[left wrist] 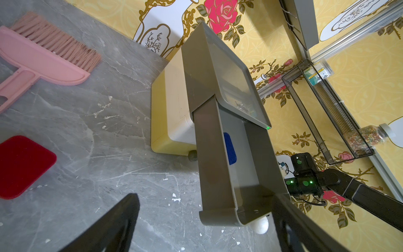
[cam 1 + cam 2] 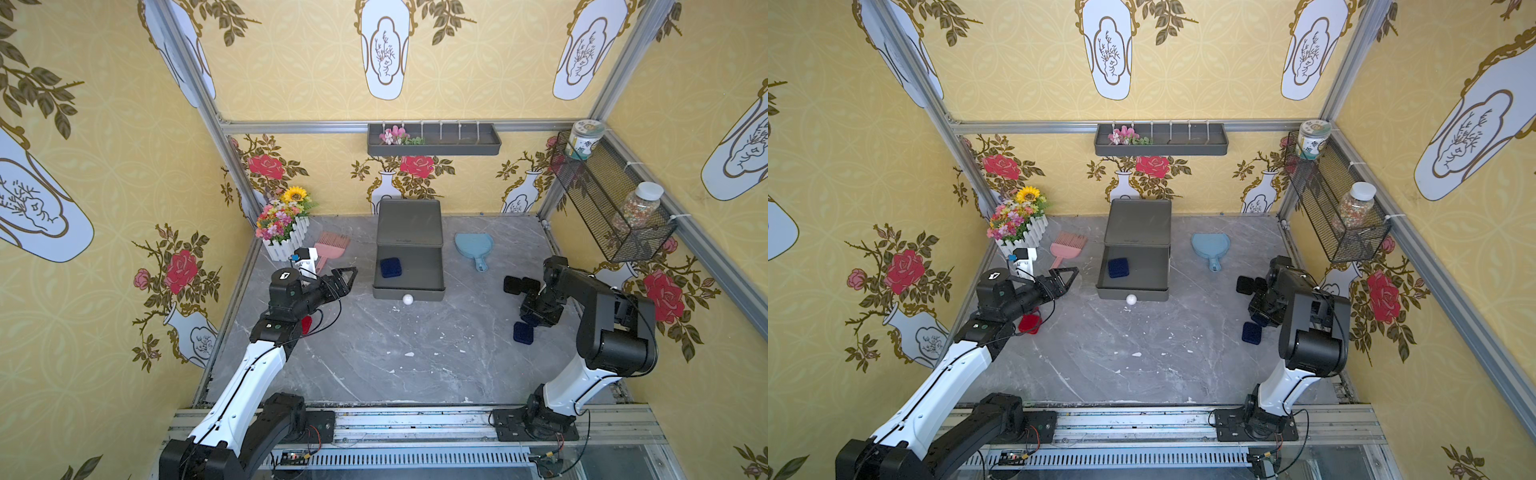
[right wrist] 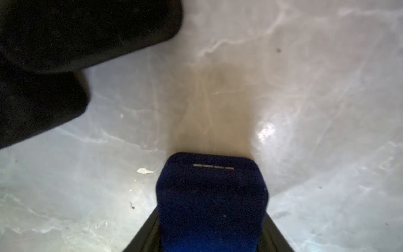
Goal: Place the brooch boxes into the drawer by color
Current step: Pick up the brooch box from the center of the board, then place the brooch box in the drawer.
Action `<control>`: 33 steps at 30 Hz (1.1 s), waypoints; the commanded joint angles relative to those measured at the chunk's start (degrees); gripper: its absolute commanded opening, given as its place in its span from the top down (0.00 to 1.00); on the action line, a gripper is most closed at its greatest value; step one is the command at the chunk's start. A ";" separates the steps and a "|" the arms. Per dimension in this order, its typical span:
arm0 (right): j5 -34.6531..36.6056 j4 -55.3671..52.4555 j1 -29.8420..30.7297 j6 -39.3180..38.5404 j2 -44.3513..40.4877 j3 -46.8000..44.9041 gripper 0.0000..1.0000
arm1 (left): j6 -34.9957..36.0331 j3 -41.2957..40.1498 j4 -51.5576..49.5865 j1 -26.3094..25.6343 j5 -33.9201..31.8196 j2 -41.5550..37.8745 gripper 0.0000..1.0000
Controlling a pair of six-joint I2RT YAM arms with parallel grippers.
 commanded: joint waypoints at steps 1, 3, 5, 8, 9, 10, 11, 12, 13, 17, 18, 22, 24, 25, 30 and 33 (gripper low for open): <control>2.22 -0.37 1.67 0.32 -0.70 0.70 0.55 | 0.27 0.23 0.46 -0.04 -0.71 0.73 0.00; 3.37 -1.06 3.57 0.59 -1.05 1.38 0.56 | 0.29 0.57 -0.02 -0.04 -0.80 0.93 0.00; 4.32 -2.07 5.73 1.08 -1.82 2.56 0.57 | 0.29 0.36 -0.15 -0.04 -1.19 0.63 0.00; 5.44 -3.85 9.54 1.91 -3.81 4.90 0.57 | 0.13 0.52 -0.45 -0.04 -1.83 -0.01 0.00; 5.99 -4.55 11.20 2.25 -4.81 5.89 0.57 | 0.20 0.72 -0.65 -0.04 -1.98 -0.19 0.00; 6.36 -5.33 12.94 2.46 -5.74 7.03 0.57 | 0.24 0.90 -0.95 -0.04 -2.15 -0.21 0.00; 6.68 -6.11 14.23 2.74 -6.60 8.12 0.57 | 0.39 1.26 -1.41 -0.04 -2.31 -0.29 0.00; 7.20 -7.11 16.53 2.87 -7.61 9.69 0.57 | 0.56 1.58 -1.98 -0.04 -2.43 -0.37 0.00; 7.96 -8.20 18.54 2.85 -8.41 11.38 0.57 | 0.77 1.95 -2.51 -0.08 -2.67 -0.55 0.00; 11.13 -12.91 26.99 2.57 -10.17 19.47 0.57 | 2.25 2.98 -5.21 -0.04 -4.99 -1.97 0.00; 11.59 -13.95 29.52 2.70 -10.44 21.77 0.57 | 2.63 3.29 -6.08 -0.05 -5.90 -2.29 0.00; 13.69 -16.76 39.91 3.00 -9.23 31.35 0.57 | 4.19 4.60 -8.50 -0.04 -7.90 -2.59 0.00; 14.81 -17.97 44.69 3.03 -7.65 35.76 0.57 | 4.23 5.21 -9.13 -0.04 -7.93 -2.50 0.00; 14.94 -18.57 46.92 3.02 -6.33 38.36 0.57 | 4.18 5.38 -9.31 -0.04 -7.91 -2.62 0.00; 15.81 -20.33 55.85 3.32 0.66 48.59 0.56 | 3.82 5.28 -10.14 -0.04 -8.43 -3.70 0.00; 15.29 -20.47 58.27 3.06 5.63 52.75 0.56 | 3.68 4.93 -10.68 -0.04 -9.01 -4.32 0.00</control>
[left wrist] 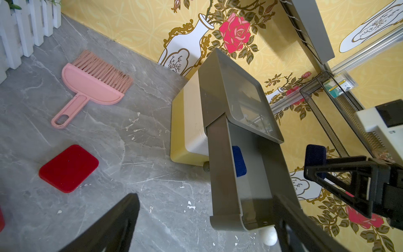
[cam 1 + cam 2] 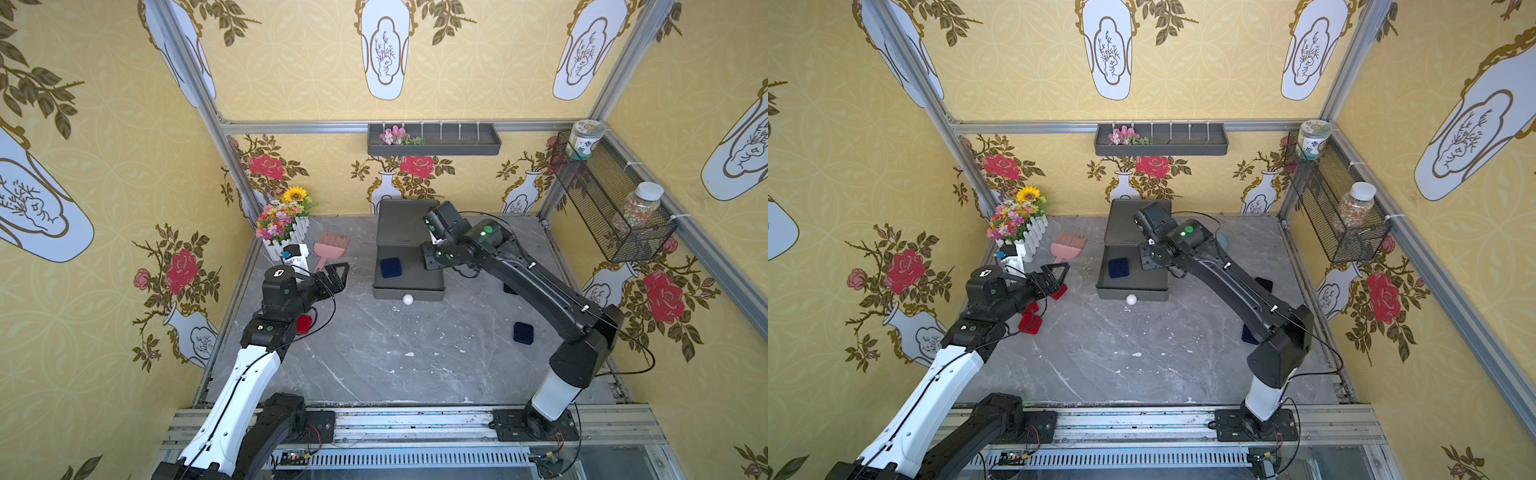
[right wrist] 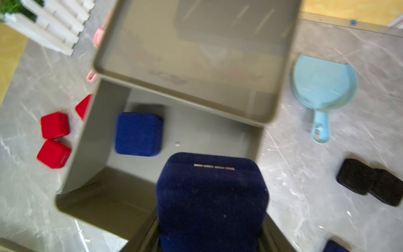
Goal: Place the brooch boxes into the drawer by color
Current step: Place the brooch box in the drawer.
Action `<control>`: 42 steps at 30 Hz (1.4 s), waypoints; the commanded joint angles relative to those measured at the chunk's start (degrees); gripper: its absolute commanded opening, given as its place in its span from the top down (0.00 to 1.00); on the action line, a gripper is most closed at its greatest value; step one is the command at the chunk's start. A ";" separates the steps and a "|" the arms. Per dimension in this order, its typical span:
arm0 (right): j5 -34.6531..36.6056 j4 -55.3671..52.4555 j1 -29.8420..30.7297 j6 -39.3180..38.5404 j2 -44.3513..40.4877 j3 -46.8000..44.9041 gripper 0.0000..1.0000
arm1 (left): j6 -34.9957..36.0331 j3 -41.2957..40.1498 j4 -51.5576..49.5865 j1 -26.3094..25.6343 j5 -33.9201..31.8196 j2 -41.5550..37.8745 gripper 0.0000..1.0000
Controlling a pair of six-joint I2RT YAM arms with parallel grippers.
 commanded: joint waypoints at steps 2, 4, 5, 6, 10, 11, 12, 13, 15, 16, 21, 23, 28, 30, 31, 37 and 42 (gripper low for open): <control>1.18 -2.26 2.02 -0.35 6.18 4.78 0.56 | 0.53 -0.32 -1.26 -0.04 -1.03 -0.56 0.00; 1.59 -2.74 2.40 -0.64 9.16 6.90 0.56 | 0.55 -0.06 -1.98 -0.04 -0.96 -0.80 0.00; 1.65 -2.76 2.40 -0.76 10.09 7.51 0.56 | 0.63 0.03 -2.34 -0.04 -1.03 -1.05 0.00; 1.81 -2.95 2.50 -0.80 10.97 8.13 0.56 | 0.79 0.15 -2.68 -0.04 -1.20 -1.32 0.00; 2.51 -2.91 2.48 -1.14 12.71 8.50 0.56 | 1.35 0.26 -3.85 -0.04 -2.10 -2.23 0.00; 2.34 -2.93 2.47 -1.27 12.97 8.45 0.56 | 1.34 0.29 -3.96 -0.04 -2.15 -2.25 0.00; 2.13 -2.93 2.44 -1.36 13.23 8.45 0.56 | 1.38 0.25 -3.96 -0.04 -2.10 -2.19 0.00; 2.18 -2.88 2.59 -1.41 13.53 8.41 0.56 | 1.34 0.23 -3.96 -0.04 -2.03 -2.10 0.00; 2.20 -2.94 2.57 -1.58 14.05 8.33 0.55 | 1.34 0.25 -3.96 -0.06 -1.88 -1.84 0.00; 2.42 -2.80 2.58 -1.67 14.33 8.27 0.55 | 1.42 0.33 -3.96 -0.04 -1.84 -1.73 0.00; 3.51 -3.03 2.51 -2.09 15.64 8.11 0.53 | 1.35 0.25 -3.53 -0.08 -1.64 -1.64 0.00; 4.03 -2.93 2.32 -2.22 15.86 8.01 0.52 | 1.42 0.48 -3.59 -0.04 -1.51 -1.23 0.00; 3.55 -1.93 1.89 -2.31 16.28 7.36 0.44 | 1.78 1.68 -5.19 -0.04 -1.63 -1.48 0.00; 3.27 -2.01 1.90 -2.33 16.77 7.99 0.40 | 1.70 1.48 -4.80 -0.10 -2.10 -1.97 0.00; 3.02 -2.00 1.89 -2.42 16.92 8.18 0.36 | 1.70 1.53 -4.63 -0.04 -2.14 -1.99 0.00; 2.22 -1.02 1.89 -2.48 16.07 8.71 0.18 | 2.05 3.50 -6.34 -0.04 -1.22 -0.83 0.00; 1.59 -0.50 1.83 -2.49 14.35 8.96 0.15 | 2.14 4.67 -7.00 -0.04 -1.67 -1.45 0.00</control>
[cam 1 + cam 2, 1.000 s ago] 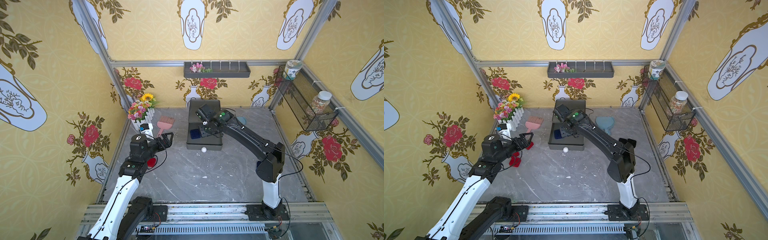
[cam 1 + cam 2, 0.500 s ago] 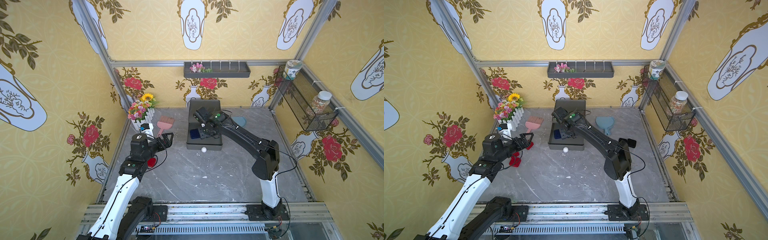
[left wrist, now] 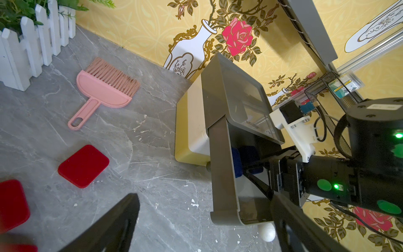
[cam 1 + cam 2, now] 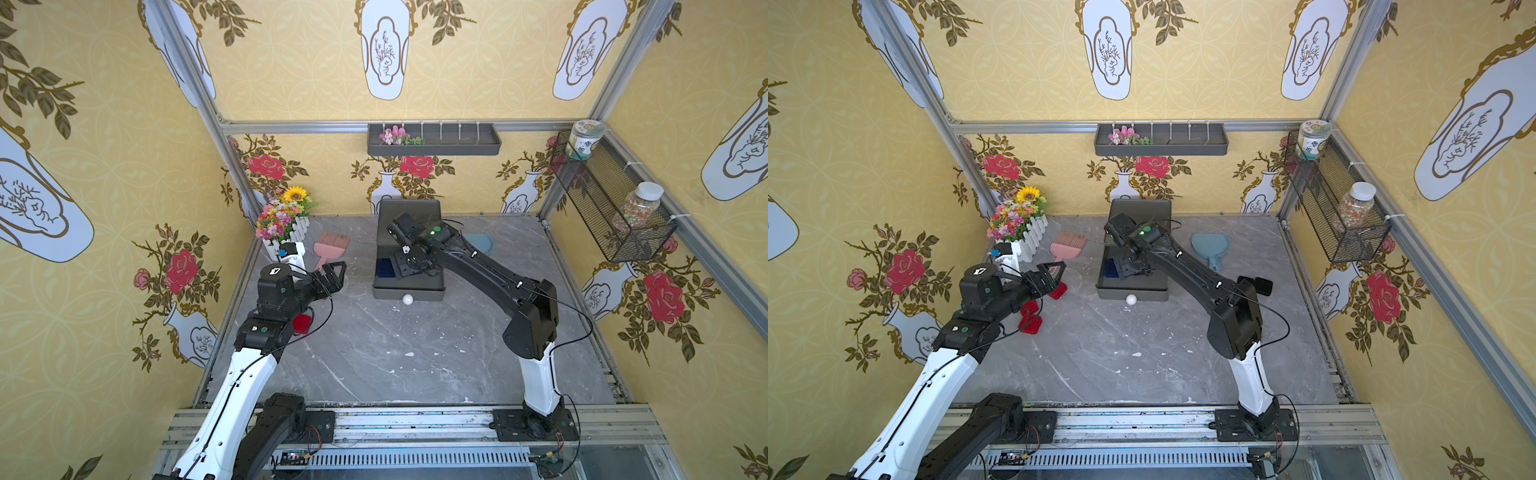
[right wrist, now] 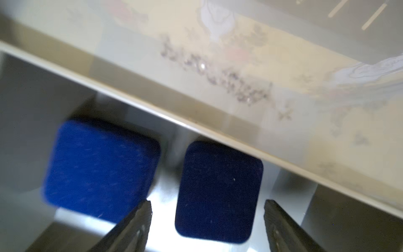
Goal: Place the brooch boxes into the drawer by color
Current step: Place the brooch box in the drawer, then pick up the brooch box from the center of the board.
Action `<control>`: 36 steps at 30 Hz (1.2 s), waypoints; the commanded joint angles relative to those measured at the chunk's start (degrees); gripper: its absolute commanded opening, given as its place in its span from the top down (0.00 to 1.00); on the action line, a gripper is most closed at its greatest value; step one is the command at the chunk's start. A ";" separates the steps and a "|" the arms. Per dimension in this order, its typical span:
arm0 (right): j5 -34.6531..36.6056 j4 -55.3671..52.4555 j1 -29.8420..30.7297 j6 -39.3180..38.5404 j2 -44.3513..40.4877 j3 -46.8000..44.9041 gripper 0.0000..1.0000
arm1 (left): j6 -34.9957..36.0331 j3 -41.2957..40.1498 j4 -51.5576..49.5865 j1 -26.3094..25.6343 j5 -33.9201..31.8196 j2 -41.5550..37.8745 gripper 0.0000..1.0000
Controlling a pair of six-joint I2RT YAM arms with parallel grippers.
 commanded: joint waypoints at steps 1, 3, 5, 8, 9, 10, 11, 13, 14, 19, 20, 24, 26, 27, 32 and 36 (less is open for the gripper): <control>-0.66 1.86 0.08 0.09 -1.87 0.40 0.15 | 0.65 0.72 -1.13 -0.04 0.00 -0.24 0.00; -1.05 2.43 0.08 0.06 -3.44 0.24 0.14 | 0.78 0.99 -1.53 -0.04 -0.19 -0.54 0.00; -1.17 2.85 0.21 0.11 -5.23 0.15 0.14 | 0.84 0.91 -1.53 -0.04 -0.29 -0.83 0.00; -1.46 3.07 0.29 0.27 -8.30 -0.03 0.14 | 0.82 0.60 -1.25 -0.04 -0.48 -1.03 0.00; -1.29 2.97 0.34 0.42 -9.25 -0.15 0.14 | 0.95 0.60 -1.21 -0.04 -0.55 -0.95 0.00; -1.09 2.95 0.29 0.66 -10.57 -0.53 0.13 | 1.12 0.71 -1.23 -0.06 -0.36 -0.79 0.00; -0.55 2.86 0.29 1.00 -11.71 -1.07 0.13 | 1.30 0.80 -1.23 -0.04 -0.18 -0.68 0.00; 2.18 1.60 -0.20 2.80 -14.85 -2.95 0.12 | 1.54 0.97 -1.14 -0.16 0.60 -0.42 0.00; 2.93 0.97 -0.94 3.87 -16.35 -4.36 0.12 | 1.66 1.12 -0.99 -0.22 1.12 -0.25 0.00; 2.84 0.14 -11.31 9.21 -27.98 -19.99 0.10 | 2.19 1.44 0.91 -3.08 1.50 1.63 0.00; 3.06 -1.23 -14.47 9.99 -30.08 -23.31 0.10 | 2.34 1.44 1.20 -3.81 1.41 1.97 0.00; -3.26 -1.29 -30.19 7.90 -40.54 -37.79 0.08 | 2.51 0.62 3.20 -7.13 1.39 2.65 0.00; -6.90 -0.32 -36.21 6.08 -43.77 -43.13 0.07 | 2.15 -0.80 5.06 -7.93 1.42 2.45 0.00; -8.30 -0.01 -38.31 5.34 -44.35 -45.22 0.07 | 1.59 -1.61 6.10 -8.03 1.56 2.40 0.00; -11.74 0.61 -42.32 4.56 -41.37 -51.10 0.06 | -0.16 -3.69 9.88 -8.17 3.34 3.12 0.00; -11.84 4.17 -43.76 4.49 -37.77 -55.29 0.06 | -0.14 -4.19 10.37 -8.28 3.94 3.55 0.00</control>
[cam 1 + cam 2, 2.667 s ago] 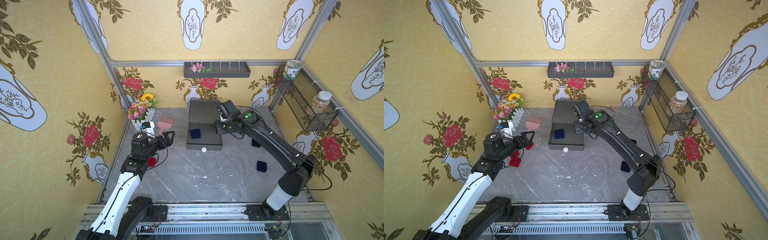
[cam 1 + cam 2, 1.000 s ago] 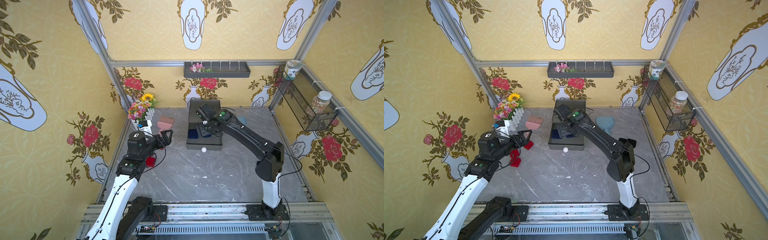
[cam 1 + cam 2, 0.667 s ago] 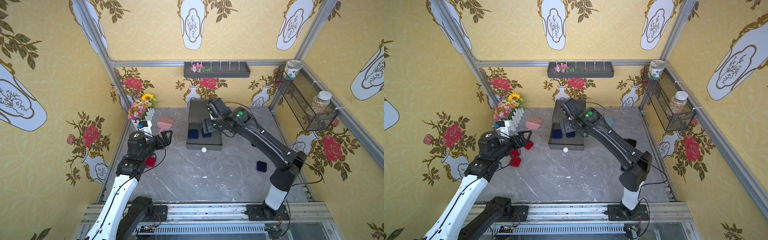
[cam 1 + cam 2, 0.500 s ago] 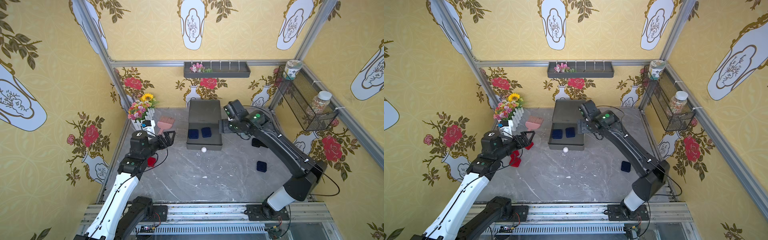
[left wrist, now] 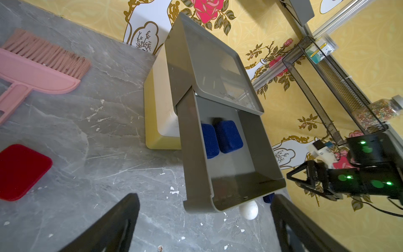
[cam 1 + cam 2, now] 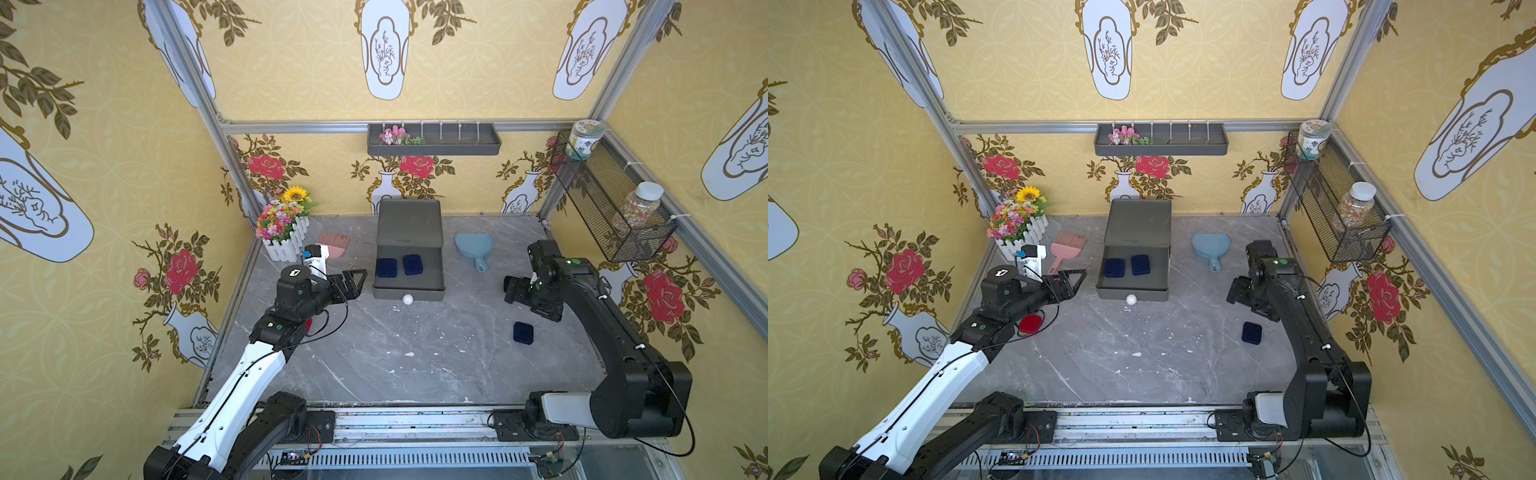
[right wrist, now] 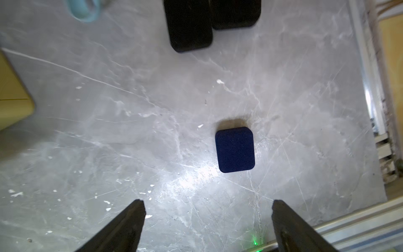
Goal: Place the brooch boxes into the drawer by color
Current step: Pick up the brooch box from the center of the board.
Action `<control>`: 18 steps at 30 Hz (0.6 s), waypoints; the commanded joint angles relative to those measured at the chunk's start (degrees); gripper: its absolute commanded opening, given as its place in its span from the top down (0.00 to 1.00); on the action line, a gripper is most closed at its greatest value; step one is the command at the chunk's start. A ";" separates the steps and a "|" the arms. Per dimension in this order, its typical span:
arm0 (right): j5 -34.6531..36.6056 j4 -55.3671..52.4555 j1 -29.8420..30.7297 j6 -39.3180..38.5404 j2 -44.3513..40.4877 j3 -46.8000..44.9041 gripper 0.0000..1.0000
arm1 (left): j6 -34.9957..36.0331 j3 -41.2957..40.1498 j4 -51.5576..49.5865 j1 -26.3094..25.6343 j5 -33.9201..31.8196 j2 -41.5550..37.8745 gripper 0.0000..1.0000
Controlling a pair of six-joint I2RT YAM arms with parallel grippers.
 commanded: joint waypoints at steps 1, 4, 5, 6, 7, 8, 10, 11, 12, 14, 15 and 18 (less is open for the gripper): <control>-2.36 3.72 -1.33 -0.93 2.55 -2.53 0.06 | -0.17 -0.91 3.26 0.01 1.17 -0.16 0.00; -3.35 6.10 -4.11 -1.11 5.26 -3.44 0.06 | 0.03 -1.72 3.53 -0.03 0.81 -0.61 0.00; -3.53 6.68 -4.74 -1.31 5.96 -3.51 0.06 | 0.01 -1.77 3.66 0.04 0.81 -0.53 0.00; -4.02 7.13 -5.40 -1.66 6.87 -3.67 0.06 | 0.07 -1.83 3.67 -0.03 0.88 -0.53 0.00; -4.33 7.36 -5.99 -2.10 7.74 -3.87 0.05 | 0.01 -1.93 3.67 -0.05 0.98 -0.44 0.00; -4.37 7.72 -6.35 -2.37 8.27 -4.16 0.06 | 0.05 -2.02 3.67 0.01 0.91 -0.44 0.00; -4.73 8.92 -7.31 -3.13 9.30 -5.51 0.05 | 0.18 -2.42 3.78 -0.03 0.54 -0.53 0.00; -5.35 9.52 -7.93 -3.47 9.93 -6.05 0.05 | 0.25 -2.53 3.93 0.01 0.29 -0.60 0.00; -6.09 10.07 -8.51 -3.65 10.55 -6.52 0.06 | 0.20 -2.75 4.39 0.05 0.32 -0.53 0.00; -6.89 10.72 -8.83 -4.08 11.69 -6.68 0.06 | 0.03 -2.85 4.98 0.02 0.60 -0.14 0.00; -6.49 10.88 -8.78 -4.17 12.03 -6.84 0.06 | 0.08 -2.66 4.99 -0.03 0.89 0.15 0.00; -4.88 10.89 -8.87 -4.73 13.17 -7.01 0.06 | 0.27 -2.41 4.80 -0.01 1.07 0.45 0.00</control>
